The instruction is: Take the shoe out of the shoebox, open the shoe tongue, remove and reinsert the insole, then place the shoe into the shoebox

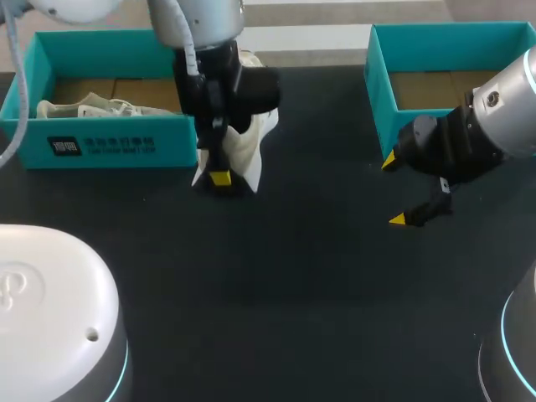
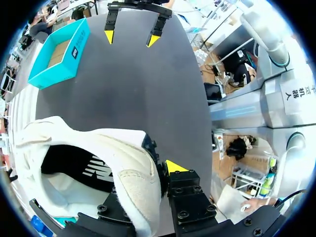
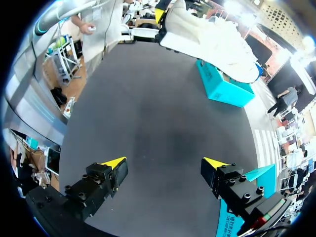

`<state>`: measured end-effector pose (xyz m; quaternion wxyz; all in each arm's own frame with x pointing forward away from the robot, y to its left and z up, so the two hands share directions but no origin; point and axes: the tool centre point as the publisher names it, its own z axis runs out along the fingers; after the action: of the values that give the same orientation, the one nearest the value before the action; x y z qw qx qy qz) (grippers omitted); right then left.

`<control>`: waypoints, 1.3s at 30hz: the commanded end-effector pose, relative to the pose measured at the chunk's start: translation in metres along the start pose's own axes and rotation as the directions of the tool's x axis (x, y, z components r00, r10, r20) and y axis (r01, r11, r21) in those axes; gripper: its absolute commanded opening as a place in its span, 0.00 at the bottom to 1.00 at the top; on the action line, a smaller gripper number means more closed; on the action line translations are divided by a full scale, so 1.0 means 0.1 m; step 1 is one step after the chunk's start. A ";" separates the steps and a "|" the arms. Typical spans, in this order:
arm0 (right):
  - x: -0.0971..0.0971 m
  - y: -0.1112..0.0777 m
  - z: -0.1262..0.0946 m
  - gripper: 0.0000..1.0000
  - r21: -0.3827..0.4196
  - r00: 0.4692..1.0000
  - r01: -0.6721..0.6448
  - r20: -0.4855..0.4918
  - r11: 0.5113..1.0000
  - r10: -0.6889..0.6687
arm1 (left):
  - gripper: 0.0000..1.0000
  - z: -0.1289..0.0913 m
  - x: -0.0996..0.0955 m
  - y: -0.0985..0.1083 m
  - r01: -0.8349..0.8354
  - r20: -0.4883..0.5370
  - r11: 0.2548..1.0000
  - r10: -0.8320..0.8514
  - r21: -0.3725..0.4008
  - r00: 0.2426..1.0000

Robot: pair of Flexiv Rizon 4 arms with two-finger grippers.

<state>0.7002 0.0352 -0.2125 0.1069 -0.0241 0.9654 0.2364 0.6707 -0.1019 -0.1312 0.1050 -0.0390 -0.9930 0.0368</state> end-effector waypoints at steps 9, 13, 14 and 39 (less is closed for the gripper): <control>0.00 0.01 0.02 1.00 0.004 1.000 -0.001 0.002 1.000 0.001 | 0.00 -0.09 -0.08 0.21 -0.053 -0.024 0.999 0.054 0.010 0.998; 0.00 0.01 0.02 1.00 0.004 1.000 -0.001 0.002 1.000 0.001 | 0.00 -0.19 -0.25 0.48 -0.098 0.000 0.995 0.098 0.011 0.995; 0.00 0.01 0.02 1.00 0.004 1.000 -0.001 0.002 1.000 0.001 | 0.00 -0.22 -0.31 0.59 -0.147 -0.013 0.989 0.147 0.020 0.989; 0.00 0.01 0.02 1.00 0.004 1.000 -0.001 0.002 1.000 0.001 | 0.00 -0.59 -1.56 2.82 -0.218 -0.130 0.973 0.208 -0.070 0.969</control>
<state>0.7002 0.0352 -0.2125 0.1069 -0.0240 0.9654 0.2364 0.8367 0.1392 -0.1309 0.1471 -0.1513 -0.9774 -0.0081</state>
